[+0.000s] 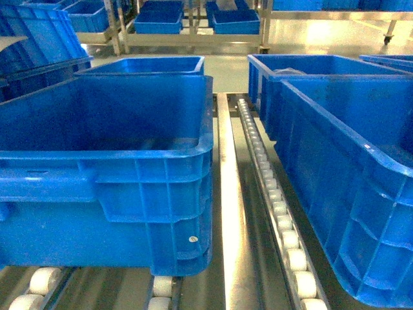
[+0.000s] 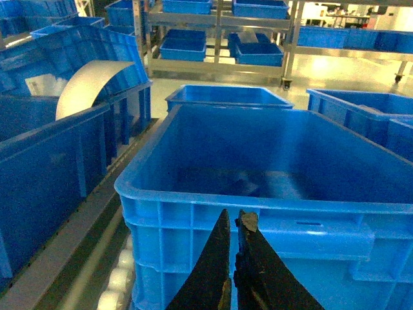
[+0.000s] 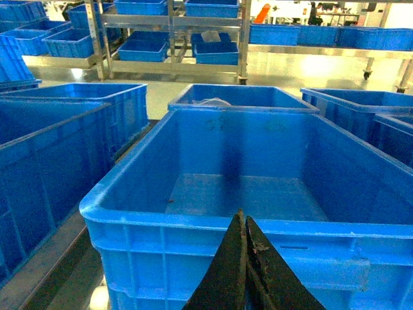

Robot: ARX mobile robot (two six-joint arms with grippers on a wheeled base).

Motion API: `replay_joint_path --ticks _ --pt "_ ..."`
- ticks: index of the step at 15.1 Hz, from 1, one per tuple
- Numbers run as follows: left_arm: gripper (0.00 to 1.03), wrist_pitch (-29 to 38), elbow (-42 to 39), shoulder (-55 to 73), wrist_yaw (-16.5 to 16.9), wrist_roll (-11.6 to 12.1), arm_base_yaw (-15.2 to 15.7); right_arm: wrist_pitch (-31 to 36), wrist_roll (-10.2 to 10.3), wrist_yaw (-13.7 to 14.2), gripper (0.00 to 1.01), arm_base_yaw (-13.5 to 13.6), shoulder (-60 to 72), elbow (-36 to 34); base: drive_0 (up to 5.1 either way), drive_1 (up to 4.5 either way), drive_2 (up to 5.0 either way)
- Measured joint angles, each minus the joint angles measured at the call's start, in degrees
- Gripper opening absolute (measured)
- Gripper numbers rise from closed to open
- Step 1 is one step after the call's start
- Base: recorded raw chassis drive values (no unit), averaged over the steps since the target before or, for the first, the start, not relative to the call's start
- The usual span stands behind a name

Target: Sort blue parts and orange caps into right shelf containers

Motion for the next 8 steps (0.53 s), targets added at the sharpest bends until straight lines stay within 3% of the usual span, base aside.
replay_joint_path --ticks 7,8 --pt "0.02 -8.46 0.00 -8.48 0.00 0.00 0.00 -8.37 0.02 0.00 0.02 0.00 -8.33 0.00 0.0 0.00 0.0" --pt "0.02 -13.75 0.15 -12.13 0.02 -0.02 0.00 -14.86 0.02 -0.02 0.02 -0.02 -12.31 0.00 0.0 0.00 0.0"
